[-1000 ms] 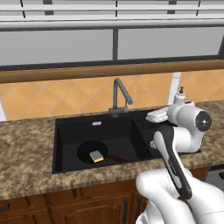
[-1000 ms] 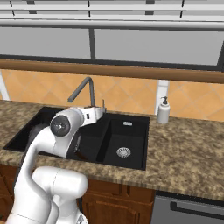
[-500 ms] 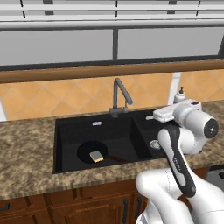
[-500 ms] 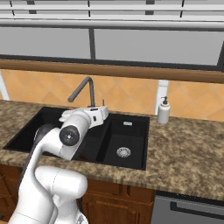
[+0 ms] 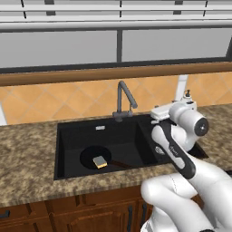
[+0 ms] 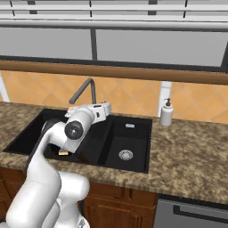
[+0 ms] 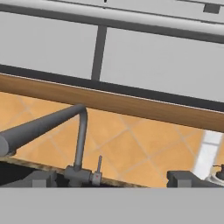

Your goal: Pick the pan and sponge and place them into the sink. Then turn on the water.

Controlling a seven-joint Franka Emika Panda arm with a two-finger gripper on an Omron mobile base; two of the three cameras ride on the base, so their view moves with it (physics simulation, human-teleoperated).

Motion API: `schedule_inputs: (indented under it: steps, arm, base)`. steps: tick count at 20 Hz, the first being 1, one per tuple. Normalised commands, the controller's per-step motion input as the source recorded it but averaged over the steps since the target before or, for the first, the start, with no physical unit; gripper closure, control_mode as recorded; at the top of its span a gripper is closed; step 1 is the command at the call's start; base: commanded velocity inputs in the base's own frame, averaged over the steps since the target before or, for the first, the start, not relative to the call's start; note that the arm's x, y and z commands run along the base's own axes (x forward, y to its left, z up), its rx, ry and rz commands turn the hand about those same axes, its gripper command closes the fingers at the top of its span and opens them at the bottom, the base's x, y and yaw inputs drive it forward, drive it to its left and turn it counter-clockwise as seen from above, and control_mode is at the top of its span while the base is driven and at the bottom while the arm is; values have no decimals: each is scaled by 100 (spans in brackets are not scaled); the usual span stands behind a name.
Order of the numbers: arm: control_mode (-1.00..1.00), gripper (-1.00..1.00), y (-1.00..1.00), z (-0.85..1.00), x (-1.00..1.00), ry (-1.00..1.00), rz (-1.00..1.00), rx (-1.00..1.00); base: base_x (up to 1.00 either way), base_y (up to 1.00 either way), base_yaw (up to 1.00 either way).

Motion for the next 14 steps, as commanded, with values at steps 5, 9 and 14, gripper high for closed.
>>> schedule_inputs:
  steps: [5, 9, 14]
  arm:
    - [-100, -100, -3, -8, 33, 4, 0, 2]
    - [-100, -100, -2, -34, 28, 6, 0, 3]
    - [-100, -100, -1, -41, 30, 7, 0, 3]
  base:
    - [0, 0, 0]
    - [0, 0, 0]
    - [0, 0, 0]
